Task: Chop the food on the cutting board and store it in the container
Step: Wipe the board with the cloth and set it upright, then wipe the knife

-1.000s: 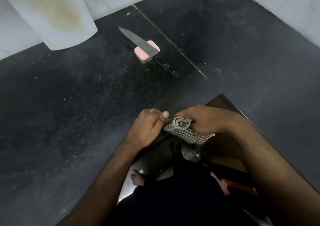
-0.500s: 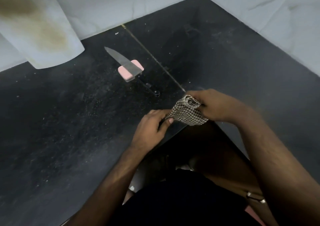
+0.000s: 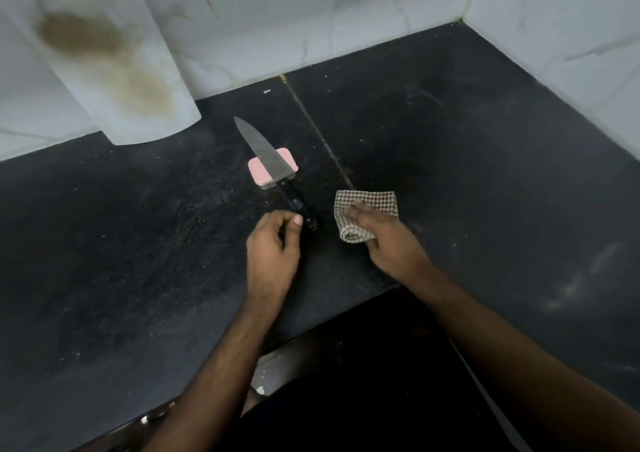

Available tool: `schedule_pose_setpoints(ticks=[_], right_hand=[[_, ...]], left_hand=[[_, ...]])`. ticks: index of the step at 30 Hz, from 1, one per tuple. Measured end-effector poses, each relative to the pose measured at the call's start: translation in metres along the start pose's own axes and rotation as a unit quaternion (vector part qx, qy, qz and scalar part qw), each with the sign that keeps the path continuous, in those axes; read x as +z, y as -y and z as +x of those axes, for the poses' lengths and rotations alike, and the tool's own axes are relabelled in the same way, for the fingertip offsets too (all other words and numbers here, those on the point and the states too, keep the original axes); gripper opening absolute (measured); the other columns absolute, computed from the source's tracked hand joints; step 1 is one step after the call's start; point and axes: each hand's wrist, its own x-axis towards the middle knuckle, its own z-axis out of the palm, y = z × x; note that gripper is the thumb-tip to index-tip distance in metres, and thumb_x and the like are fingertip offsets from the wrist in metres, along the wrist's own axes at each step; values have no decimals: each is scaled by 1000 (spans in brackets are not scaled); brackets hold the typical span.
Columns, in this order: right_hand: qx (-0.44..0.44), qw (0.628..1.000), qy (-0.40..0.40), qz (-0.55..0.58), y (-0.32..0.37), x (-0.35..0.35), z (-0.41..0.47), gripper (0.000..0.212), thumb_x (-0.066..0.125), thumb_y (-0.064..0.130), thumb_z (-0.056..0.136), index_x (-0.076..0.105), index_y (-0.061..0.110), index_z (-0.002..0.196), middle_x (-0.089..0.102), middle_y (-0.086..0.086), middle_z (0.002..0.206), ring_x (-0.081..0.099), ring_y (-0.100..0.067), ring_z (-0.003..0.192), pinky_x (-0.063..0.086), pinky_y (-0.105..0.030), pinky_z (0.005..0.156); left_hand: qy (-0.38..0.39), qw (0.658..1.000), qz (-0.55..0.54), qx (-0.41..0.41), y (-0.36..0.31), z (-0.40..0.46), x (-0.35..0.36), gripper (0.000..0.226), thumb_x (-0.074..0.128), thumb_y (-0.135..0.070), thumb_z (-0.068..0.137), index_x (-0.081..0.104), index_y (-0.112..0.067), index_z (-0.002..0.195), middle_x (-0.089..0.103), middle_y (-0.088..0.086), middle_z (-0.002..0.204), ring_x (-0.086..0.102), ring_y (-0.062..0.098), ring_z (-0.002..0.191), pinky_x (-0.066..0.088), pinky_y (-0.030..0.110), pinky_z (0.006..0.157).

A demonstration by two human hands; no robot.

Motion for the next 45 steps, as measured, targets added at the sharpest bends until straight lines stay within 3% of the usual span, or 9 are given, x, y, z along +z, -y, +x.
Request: schedule_pose_setpoints(ticks=[4, 8, 11, 16, 20, 25, 33, 40, 45], right_hand=[[-27, 999, 9, -20, -9, 23, 18, 77, 60, -3, 80, 46, 25, 150, 31, 1, 163, 22, -17, 152, 21, -43, 124], [-40, 999, 24, 17, -8, 20, 35, 74, 57, -9, 81, 49, 23, 148, 32, 0, 162, 21, -16, 152, 19, -41, 125], [-57, 997, 42, 33, -8, 17, 47, 72, 56, -9, 84, 49, 21, 149, 32, 0, 162, 20, -15, 152, 18, -38, 125], [-53, 996, 33, 66, -6, 18, 59, 69, 58, -9, 85, 48, 17, 149, 39, 0, 159, 25, -15, 151, 18, -32, 125], [-7, 994, 29, 103, -3, 14, 64, 59, 57, 0, 95, 47, 19, 150, 45, 1, 155, 31, -12, 148, 18, -23, 121], [4, 994, 50, 94, 6, 19, 78, 60, 58, 6, 97, 44, 24, 152, 40, 0, 158, 30, -15, 149, 21, -30, 123], [-37, 994, 82, 68, 46, 47, 98, 61, 59, 8, 95, 43, 24, 152, 40, -1, 158, 31, -19, 149, 22, -34, 124], [-81, 993, 77, 46, 87, 72, 95, 62, 58, 2, 94, 43, 16, 153, 40, -3, 158, 29, -18, 149, 15, -29, 124], [-110, 982, 143, 56, 116, 83, 98, 60, 54, 3, 97, 40, 18, 154, 34, -1, 161, 24, -18, 151, 10, -20, 118]], left_hand=[[-58, 991, -17, -120, 7, 16, -1, 15, 66, -31, 99, 62, -18, 105, 65, -4, 85, 60, 7, 73, 50, 28, 73], [-79, 950, -133, -272, 10, 31, 11, 28, 66, -45, 97, 61, -19, 105, 72, 0, 94, 72, 17, 87, 60, 40, 80], [-52, 920, -223, -319, 5, 42, 22, 37, 65, -48, 97, 64, -11, 104, 74, 8, 102, 72, 19, 90, 59, 34, 74], [33, 892, -308, -330, -1, 56, 31, 23, 73, -31, 94, 68, -9, 101, 74, 9, 91, 71, 16, 77, 59, 37, 72], [-7, 885, -317, -341, -1, 56, 31, 6, 57, -13, 104, 61, -8, 103, 66, 4, 80, 66, 10, 61, 54, 24, 56], [-41, 883, -333, -329, -1, 38, -7, 14, 45, -15, 106, 58, -14, 101, 47, -5, 68, 36, 5, 47, 25, 19, 38], [-115, 905, -273, -307, 17, -9, -71, 16, 51, -27, 107, 62, -15, 107, 46, -4, 64, 32, 8, 49, 15, 25, 46], [-127, 915, -235, -302, 33, -35, -99, 25, 52, -33, 107, 58, -21, 85, 45, -3, 65, 30, 11, 49, 18, 23, 43], [-165, 908, -242, -299, 42, -50, -125, 29, 54, -30, 106, 59, -25, 79, 44, -3, 64, 31, 9, 47, 18, 22, 42]])
